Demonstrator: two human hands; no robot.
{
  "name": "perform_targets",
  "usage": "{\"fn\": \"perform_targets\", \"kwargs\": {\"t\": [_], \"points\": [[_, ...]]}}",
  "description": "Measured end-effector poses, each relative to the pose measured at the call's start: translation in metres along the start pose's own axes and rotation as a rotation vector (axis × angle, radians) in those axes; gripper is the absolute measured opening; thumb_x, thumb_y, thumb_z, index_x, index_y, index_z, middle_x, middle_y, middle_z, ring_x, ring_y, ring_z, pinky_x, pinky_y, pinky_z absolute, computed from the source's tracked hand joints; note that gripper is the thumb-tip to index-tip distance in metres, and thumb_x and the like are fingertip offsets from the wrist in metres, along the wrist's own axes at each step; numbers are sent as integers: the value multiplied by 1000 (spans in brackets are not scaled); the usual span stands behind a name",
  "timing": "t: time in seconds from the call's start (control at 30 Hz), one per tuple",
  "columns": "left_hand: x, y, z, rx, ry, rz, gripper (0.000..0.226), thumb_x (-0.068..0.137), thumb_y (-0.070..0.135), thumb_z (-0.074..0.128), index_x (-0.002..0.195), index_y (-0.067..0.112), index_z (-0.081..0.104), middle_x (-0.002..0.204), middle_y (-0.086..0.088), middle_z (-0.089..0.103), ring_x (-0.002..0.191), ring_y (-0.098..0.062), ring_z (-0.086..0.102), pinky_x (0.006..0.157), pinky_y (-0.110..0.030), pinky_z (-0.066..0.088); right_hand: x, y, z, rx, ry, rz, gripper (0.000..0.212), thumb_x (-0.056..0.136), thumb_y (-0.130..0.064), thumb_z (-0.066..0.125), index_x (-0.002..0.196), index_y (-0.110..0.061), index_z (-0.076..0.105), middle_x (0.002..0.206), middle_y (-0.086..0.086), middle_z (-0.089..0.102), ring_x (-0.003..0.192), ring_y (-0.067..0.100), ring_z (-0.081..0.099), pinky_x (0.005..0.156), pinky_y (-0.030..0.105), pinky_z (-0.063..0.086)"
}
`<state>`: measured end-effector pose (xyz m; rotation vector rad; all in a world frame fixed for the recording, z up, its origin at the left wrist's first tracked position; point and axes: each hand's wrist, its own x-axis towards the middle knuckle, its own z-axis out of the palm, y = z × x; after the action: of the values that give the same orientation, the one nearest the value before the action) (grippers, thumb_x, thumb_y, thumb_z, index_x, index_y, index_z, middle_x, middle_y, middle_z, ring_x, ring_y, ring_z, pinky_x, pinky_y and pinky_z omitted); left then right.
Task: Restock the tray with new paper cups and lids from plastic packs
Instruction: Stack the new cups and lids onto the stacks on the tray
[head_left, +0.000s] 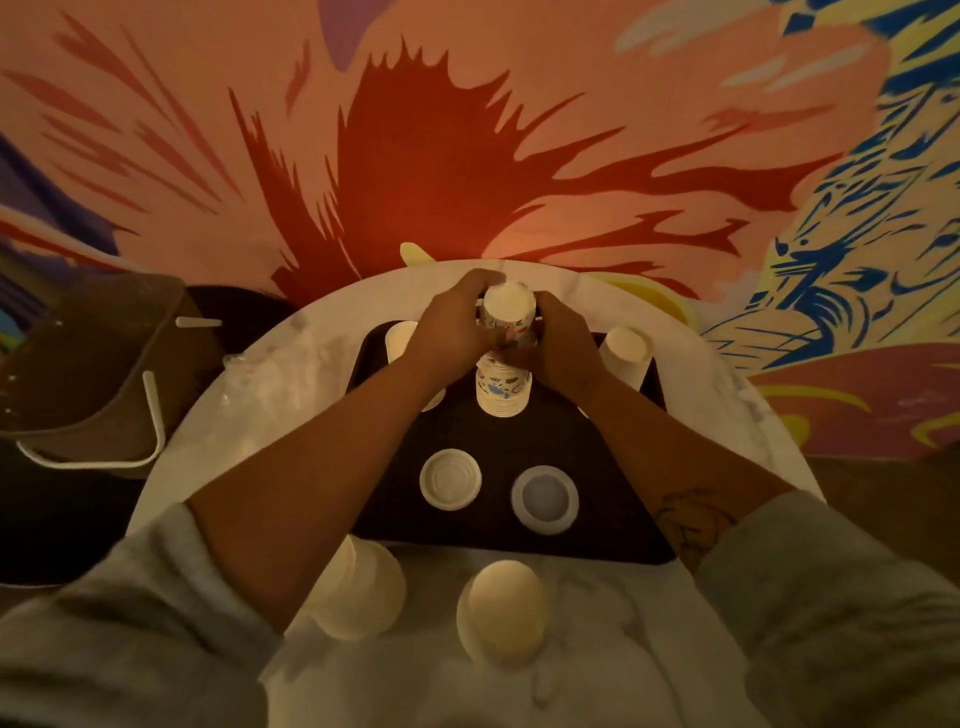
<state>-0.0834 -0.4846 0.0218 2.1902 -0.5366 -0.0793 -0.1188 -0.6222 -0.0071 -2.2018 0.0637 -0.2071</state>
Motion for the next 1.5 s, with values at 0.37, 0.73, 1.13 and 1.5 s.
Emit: {"fn": "perform_targets", "kwargs": {"t": [0.37, 0.73, 1.13, 1.5], "points": [[-4, -24, 12, 157, -222, -104, 63, 81, 13, 68, 136, 8, 40, 141, -13, 44, 126, -28, 48, 106, -41, 41, -11, 21, 16, -184, -116, 192, 61, 77, -23, 73, 130, -8, 46, 130, 9, 56, 120, 25, 53, 92, 27, 41], [-67, 45, -13, 277, -152, -107, 52, 85, 17, 64, 133, 14, 45, 135, -8, 52, 116, -23, 54, 89, -28, 40, -68, -9, -26, -334, -310, 148, 51, 80, -21, 71, 126, -14, 52, 124, 9, 60, 111, 23, 58, 90, 29, 45], [-219, 83, 0, -128, 165, -206, 45, 93, 26, 52, 135, 15, 40, 136, -3, 49, 110, -14, 53, 84, -20, 41, -189, -21, -53, -43, -540, 70, 86, 70, -12, 79, 142, -22, 32, 143, 6, 42, 132, 20, 41, 101, 30, 39], [-263, 61, 33, -133, 167, -197, 63, 68, 13, 80, 118, 28, 44, 114, 20, 47, 109, -4, 48, 88, -8, 39, -247, -10, -15, 97, -436, 75, 80, 71, -18, 79, 139, -16, 37, 142, 3, 46, 132, 19, 43, 106, 34, 38]]}}
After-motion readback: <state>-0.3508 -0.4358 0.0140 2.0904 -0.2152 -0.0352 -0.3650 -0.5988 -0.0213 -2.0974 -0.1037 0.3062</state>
